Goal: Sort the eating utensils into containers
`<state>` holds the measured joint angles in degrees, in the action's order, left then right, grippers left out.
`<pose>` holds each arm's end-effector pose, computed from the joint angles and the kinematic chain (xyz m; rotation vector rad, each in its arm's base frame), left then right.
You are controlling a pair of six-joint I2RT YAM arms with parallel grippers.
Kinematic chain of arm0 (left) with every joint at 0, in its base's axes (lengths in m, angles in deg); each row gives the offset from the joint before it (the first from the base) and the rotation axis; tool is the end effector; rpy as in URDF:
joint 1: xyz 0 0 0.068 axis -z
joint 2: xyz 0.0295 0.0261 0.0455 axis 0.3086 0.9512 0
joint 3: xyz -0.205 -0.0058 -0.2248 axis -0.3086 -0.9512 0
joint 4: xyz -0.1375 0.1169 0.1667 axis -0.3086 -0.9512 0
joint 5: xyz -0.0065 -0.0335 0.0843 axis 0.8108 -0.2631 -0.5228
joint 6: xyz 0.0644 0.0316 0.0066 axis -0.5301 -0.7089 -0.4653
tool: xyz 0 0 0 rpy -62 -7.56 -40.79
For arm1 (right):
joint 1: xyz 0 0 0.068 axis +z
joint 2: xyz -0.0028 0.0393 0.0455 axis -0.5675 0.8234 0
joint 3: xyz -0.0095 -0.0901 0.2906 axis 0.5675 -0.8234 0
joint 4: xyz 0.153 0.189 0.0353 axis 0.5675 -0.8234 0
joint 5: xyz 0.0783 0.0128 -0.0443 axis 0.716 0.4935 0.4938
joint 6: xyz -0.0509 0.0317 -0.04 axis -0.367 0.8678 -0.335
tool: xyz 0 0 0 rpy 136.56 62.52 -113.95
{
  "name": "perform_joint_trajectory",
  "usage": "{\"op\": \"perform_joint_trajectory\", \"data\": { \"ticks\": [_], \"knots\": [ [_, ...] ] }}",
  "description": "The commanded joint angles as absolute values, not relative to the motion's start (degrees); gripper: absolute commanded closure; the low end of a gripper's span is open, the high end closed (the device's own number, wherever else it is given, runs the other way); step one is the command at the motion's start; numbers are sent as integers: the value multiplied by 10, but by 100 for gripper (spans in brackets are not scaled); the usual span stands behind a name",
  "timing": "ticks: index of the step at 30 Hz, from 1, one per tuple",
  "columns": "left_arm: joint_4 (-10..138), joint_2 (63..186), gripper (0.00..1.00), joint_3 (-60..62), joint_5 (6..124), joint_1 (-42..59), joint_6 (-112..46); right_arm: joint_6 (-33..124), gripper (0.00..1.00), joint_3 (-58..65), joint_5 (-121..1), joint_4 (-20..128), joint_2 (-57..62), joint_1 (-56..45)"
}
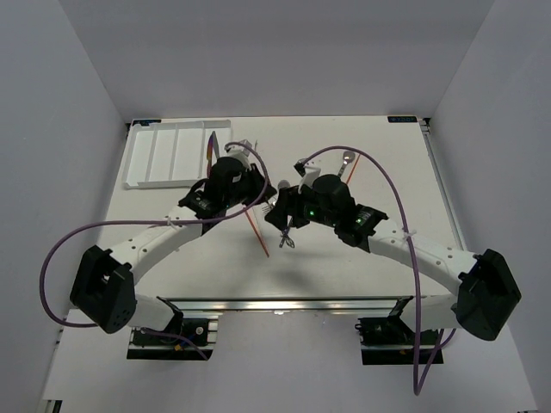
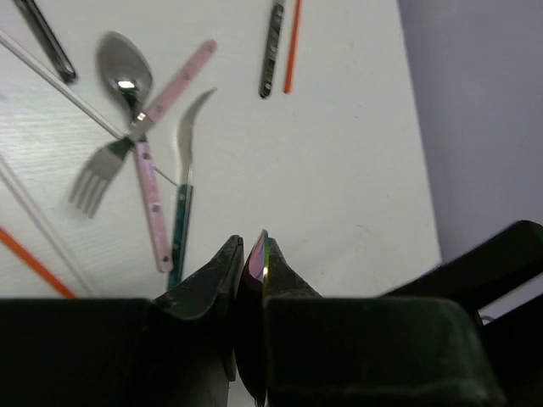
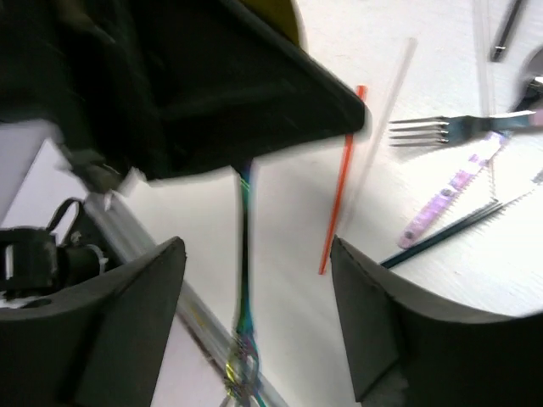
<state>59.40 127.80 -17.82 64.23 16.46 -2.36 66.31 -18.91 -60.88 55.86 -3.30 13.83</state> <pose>0.2518 -0.1818 0.2987 -0.0677 2.1920 -0.9322 0.1965 0.2315 0.3255 -0.4496 2.0018 0.9723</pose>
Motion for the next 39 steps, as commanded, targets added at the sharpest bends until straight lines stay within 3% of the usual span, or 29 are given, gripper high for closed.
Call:
{"op": "perform_joint_trajectory", "data": {
  "ticks": [1,9,13,18,24,39],
  "knots": [
    [459,1277,100,-77,524,160,-104,680,23,-179,-698,545,-61,135],
    [295,1443,100,147,426,20,-283,692,20,-232,-777,466,-121,19],
    [259,1569,100,300,275,-13,-416,672,20,-256,-774,467,-150,5],
    [292,1671,100,475,288,-70,-485,651,20,-274,-763,462,-160,3],
    [410,1713,100,489,316,-94,-548,646,20,-293,-744,472,-162,2],
    [505,1737,100,422,405,-138,-607,631,20,-276,-730,472,-114,2]
  ]
}}
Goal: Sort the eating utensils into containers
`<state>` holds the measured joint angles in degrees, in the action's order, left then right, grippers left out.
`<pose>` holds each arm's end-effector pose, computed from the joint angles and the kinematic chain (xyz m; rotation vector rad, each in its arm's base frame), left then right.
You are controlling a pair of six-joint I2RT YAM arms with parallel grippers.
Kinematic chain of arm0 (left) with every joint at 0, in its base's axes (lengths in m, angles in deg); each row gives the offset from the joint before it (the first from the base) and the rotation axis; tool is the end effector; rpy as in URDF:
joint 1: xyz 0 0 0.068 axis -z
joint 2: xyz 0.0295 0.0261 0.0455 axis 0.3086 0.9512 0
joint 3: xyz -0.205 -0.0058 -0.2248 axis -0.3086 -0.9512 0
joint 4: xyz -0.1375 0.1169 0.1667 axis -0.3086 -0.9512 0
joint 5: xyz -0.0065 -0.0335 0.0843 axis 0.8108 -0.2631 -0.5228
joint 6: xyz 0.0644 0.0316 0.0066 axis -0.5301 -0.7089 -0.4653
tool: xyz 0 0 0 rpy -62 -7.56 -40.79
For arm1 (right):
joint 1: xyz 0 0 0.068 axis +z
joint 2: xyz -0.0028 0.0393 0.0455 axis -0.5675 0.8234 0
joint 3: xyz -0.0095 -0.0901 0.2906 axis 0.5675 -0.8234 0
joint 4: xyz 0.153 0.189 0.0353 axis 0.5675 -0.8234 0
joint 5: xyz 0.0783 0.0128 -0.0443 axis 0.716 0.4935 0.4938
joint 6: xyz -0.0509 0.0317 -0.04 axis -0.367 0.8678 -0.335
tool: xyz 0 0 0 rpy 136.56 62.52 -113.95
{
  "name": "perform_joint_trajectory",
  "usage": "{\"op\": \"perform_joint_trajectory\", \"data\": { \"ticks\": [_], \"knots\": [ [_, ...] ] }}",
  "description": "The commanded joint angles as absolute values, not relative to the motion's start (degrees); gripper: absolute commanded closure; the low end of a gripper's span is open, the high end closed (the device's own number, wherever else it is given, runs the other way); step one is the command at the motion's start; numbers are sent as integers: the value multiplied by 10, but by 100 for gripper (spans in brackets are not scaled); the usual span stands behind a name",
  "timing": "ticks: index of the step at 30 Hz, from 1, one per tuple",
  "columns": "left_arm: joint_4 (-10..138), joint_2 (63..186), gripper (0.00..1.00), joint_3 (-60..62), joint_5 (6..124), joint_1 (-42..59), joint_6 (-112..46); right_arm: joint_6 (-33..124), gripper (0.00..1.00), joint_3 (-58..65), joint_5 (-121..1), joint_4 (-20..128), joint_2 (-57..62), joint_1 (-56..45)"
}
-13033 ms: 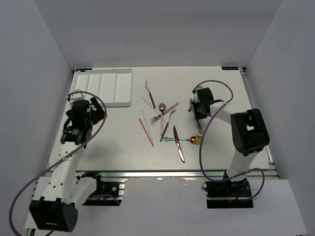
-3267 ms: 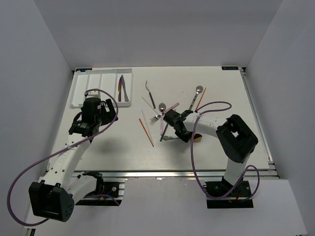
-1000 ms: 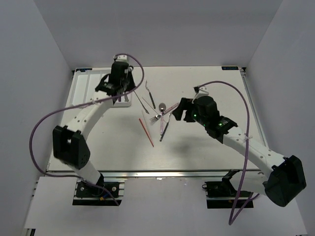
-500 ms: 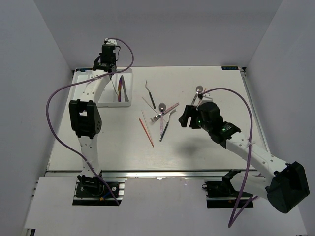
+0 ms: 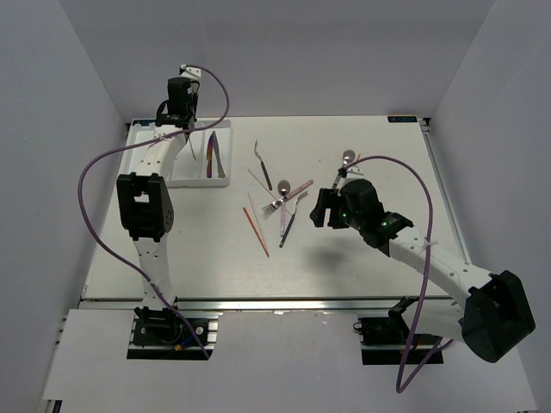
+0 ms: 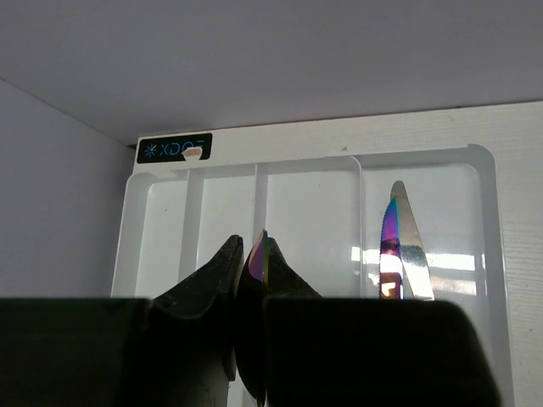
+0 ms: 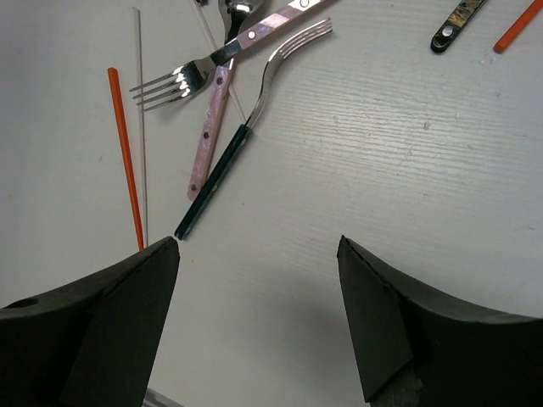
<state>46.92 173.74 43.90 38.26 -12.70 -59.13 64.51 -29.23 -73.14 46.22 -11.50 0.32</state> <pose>0.5408 -0.0308 0.3254 0.1321 1.9944 0.4269 0.2087 0.1383 0.2786 -0.1111 2.1660 0.5133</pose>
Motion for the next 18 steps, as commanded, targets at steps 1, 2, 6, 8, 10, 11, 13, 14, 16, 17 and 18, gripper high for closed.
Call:
{"op": "perform_joint_trajectory", "data": {
  "ticks": [1,2,6,8,10,11,13,14,16,17,18],
  "knots": [
    [508,1741,100,416,413,-139,-604,631,20,-274,-728,472,-113,2],
    [508,1745,100,415,416,-141,-602,631,20,-272,-730,469,-113,2],
    [513,1767,99,411,422,-143,-593,631,20,-267,-733,466,-110,2],
    [511,1780,99,407,421,-143,-590,632,20,-266,-733,465,-108,2],
    [513,1785,98,400,420,-144,-590,635,20,-267,-733,465,-107,2],
    [514,1787,96,400,411,-144,-590,636,20,-266,-733,465,-106,3],
    [511,1785,90,393,414,-144,-590,636,20,-263,-732,461,-105,2],
    [514,1783,86,386,408,-145,-591,637,20,-263,-731,460,-105,2],
    [519,1775,70,369,406,-145,-587,638,20,-261,-731,461,-106,2],
    [521,1772,61,364,401,-145,-584,638,20,-260,-731,462,-106,2],
    [521,1762,50,359,400,-144,-579,639,20,-259,-730,462,-106,2]
  ]
}}
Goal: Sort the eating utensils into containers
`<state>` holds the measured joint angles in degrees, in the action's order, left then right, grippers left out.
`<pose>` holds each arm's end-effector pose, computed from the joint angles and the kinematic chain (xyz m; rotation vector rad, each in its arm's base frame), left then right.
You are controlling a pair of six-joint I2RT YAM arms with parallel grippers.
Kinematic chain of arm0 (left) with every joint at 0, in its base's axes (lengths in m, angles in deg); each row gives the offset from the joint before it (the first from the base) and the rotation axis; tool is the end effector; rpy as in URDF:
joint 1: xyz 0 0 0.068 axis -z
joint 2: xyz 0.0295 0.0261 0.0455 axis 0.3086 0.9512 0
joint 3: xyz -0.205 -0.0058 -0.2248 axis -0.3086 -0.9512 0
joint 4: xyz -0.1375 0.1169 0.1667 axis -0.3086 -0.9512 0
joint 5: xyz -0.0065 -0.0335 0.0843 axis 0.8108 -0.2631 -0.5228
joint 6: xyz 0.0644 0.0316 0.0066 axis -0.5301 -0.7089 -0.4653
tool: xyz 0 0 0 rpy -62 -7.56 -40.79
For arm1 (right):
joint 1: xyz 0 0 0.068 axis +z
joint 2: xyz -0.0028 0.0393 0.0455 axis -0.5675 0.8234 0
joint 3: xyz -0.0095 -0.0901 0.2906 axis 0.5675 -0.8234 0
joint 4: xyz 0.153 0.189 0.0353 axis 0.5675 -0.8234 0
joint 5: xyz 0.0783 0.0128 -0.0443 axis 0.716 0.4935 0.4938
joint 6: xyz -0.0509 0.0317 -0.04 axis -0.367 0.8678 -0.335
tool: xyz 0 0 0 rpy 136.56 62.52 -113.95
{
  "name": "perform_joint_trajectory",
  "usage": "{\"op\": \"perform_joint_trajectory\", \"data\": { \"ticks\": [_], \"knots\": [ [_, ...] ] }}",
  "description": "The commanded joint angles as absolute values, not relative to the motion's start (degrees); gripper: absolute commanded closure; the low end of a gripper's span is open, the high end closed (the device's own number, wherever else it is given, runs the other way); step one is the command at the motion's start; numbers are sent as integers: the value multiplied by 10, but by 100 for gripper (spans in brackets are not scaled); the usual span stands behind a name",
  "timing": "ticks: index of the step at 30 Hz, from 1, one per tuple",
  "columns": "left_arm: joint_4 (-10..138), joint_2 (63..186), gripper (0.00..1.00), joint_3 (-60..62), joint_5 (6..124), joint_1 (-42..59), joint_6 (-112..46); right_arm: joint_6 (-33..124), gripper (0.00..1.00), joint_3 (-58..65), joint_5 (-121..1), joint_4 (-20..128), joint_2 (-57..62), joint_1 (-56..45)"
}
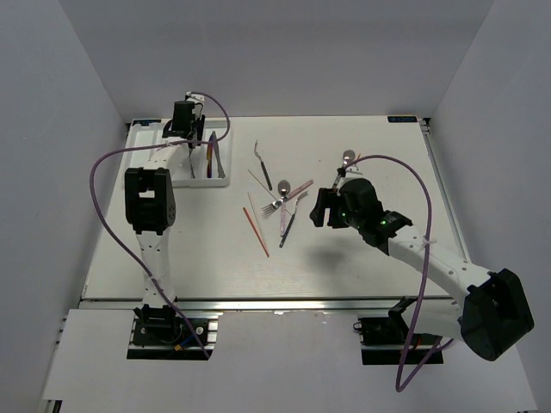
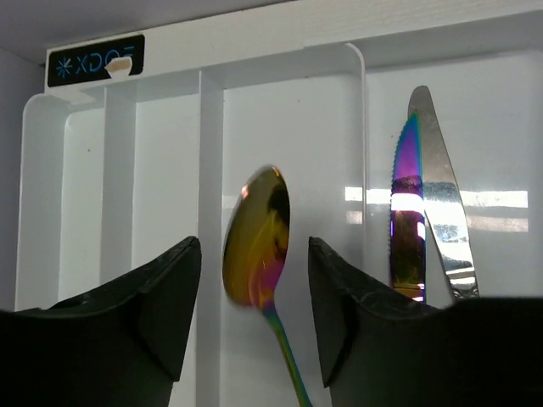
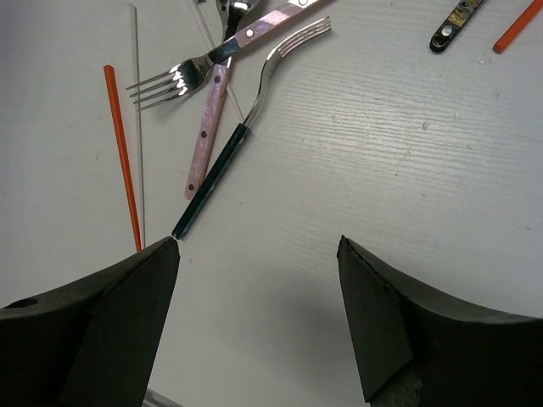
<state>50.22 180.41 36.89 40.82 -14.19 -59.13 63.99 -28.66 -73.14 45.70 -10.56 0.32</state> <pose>0.5558 -0.0202 0.2272 0.1846 2.1728 0.4109 0.2113 0.1401 0.2772 -0.1228 2.1794 0.5005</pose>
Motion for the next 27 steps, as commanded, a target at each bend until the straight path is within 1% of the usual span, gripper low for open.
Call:
{"op": "perform_joint_trajectory", "data": {
  "ticks": [1,2,4,5,6,7,11,13,15,17,20,21,23,24,25,27],
  "knots": [
    [523,1756,32,347,398,-145,-571,640,20,-257,-729,463,-106,2],
    [527,1748,26,340,398,-145,-565,640,20,-256,-729,464,-105,2],
    [528,1720,17,326,400,-145,-551,641,20,-249,-729,463,-102,2],
    [530,1710,15,322,401,-144,-546,640,20,-246,-730,464,-100,2],
    [528,1700,6,320,400,-144,-542,637,19,-242,-733,464,-96,2],
    [523,1678,2,321,401,-145,-531,632,19,-240,-743,463,-93,2],
    [493,1608,2,327,400,-144,-485,624,18,-187,-807,419,-55,-3],
    [445,1582,2,345,397,-144,-424,631,18,-163,-812,401,-17,-20],
    [365,1552,2,380,383,-144,-371,649,18,-124,-831,371,23,-40],
    [292,1515,2,383,384,-144,-301,674,18,-101,-886,356,60,-46],
    [275,1444,2,304,420,-144,-255,685,18,-49,-921,338,103,-61],
    [294,1385,2,222,448,-144,-250,689,20,-31,-927,324,140,-73],
    [324,1325,2,135,473,-144,-249,680,22,25,-923,303,177,-89],
    [331,1278,2,100,471,-144,-247,679,24,46,-925,292,216,-103],
    [330,1256,2,41,472,-144,-247,675,25,82,-925,276,236,-109],
    [346,1215,2,-20,467,-139,-250,668,25,113,-933,269,282,-126]
  ]
}}
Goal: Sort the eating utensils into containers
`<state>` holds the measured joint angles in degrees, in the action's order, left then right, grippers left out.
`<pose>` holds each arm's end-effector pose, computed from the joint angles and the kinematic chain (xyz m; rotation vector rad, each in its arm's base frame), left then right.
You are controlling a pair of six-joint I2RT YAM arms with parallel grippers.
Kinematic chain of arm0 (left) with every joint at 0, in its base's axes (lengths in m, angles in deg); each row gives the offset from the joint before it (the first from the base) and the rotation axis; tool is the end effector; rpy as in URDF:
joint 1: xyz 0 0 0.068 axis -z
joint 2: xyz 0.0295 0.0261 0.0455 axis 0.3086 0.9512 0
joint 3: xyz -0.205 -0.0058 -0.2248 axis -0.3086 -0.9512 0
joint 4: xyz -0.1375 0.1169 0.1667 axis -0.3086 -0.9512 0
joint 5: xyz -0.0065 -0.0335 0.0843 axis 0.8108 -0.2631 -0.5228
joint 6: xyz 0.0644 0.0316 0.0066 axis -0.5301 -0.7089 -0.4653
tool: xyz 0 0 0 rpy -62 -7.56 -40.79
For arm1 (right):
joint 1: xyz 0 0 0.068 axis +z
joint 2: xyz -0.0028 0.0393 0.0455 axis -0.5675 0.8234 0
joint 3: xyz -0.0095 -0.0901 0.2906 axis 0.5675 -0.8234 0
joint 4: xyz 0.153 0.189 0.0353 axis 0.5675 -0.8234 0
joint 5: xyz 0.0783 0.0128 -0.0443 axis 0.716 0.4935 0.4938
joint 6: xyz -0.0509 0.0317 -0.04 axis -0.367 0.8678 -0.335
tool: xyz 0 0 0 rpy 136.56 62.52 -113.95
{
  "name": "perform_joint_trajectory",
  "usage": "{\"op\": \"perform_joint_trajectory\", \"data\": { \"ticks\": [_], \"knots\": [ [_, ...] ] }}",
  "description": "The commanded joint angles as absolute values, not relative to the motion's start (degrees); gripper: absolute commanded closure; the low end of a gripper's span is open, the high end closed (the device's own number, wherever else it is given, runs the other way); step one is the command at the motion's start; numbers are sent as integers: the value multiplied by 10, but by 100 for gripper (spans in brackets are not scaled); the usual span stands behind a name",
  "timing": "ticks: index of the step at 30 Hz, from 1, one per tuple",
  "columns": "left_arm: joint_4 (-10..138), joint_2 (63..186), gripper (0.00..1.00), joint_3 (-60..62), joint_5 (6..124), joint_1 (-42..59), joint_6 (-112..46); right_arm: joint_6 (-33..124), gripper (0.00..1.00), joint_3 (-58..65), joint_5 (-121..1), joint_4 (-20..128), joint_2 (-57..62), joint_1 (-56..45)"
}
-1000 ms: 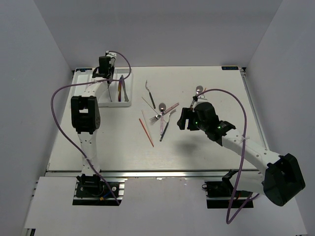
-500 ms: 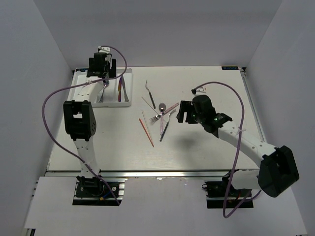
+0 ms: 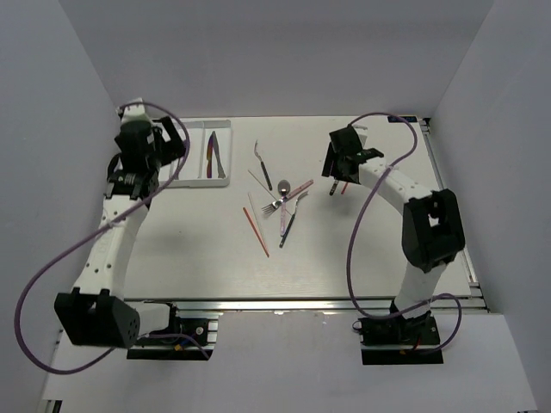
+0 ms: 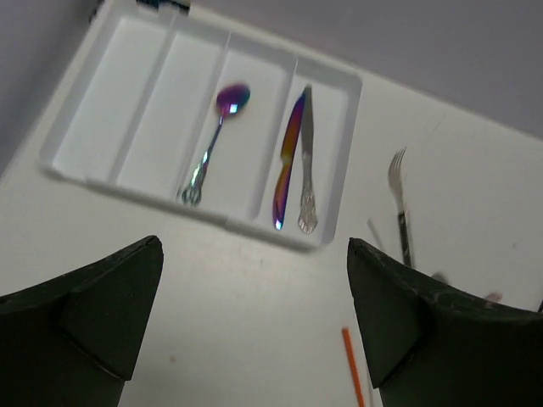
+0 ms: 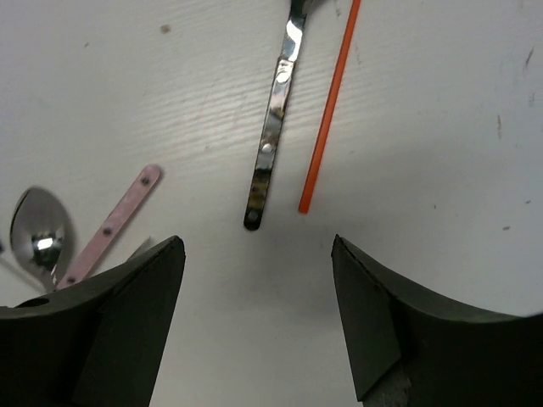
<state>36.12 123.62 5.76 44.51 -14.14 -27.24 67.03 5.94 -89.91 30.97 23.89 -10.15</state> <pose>0.2869 -0.0064 0.4163 -0.3730 1.9312 -0.0299 0.3771 0.1462 0.2698 0.2583 2.3036 -0.0130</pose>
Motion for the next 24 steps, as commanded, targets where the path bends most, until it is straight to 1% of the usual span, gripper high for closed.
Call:
{"op": "perform_joint_trajectory", "data": {
  "ticks": [1,3,6,12,19,20,22,23,24],
  "knots": [
    [358,1168,2,-87,466,-138,-245,664,25,127,-935,270,297,-129],
    [395,1131,2,-147,477,-136,-245,660,27,173,-927,258,341,-143],
    [386,1102,2,-195,456,-136,-252,650,28,231,-929,243,390,-145],
    [384,1102,2,-199,474,-129,-251,632,31,288,-917,243,458,-149],
    [384,1108,2,-199,488,-129,-251,634,36,291,-894,263,499,-154],
    [385,1107,2,-198,488,-130,-250,634,44,291,-891,264,507,-154],
    [387,1108,2,-200,492,-130,-249,637,52,289,-880,265,516,-154],
    [387,1108,2,-199,494,-130,-248,640,62,286,-876,267,517,-154],
    [388,1110,2,-199,502,-129,-245,642,68,281,-874,271,515,-154]
  ]
}}
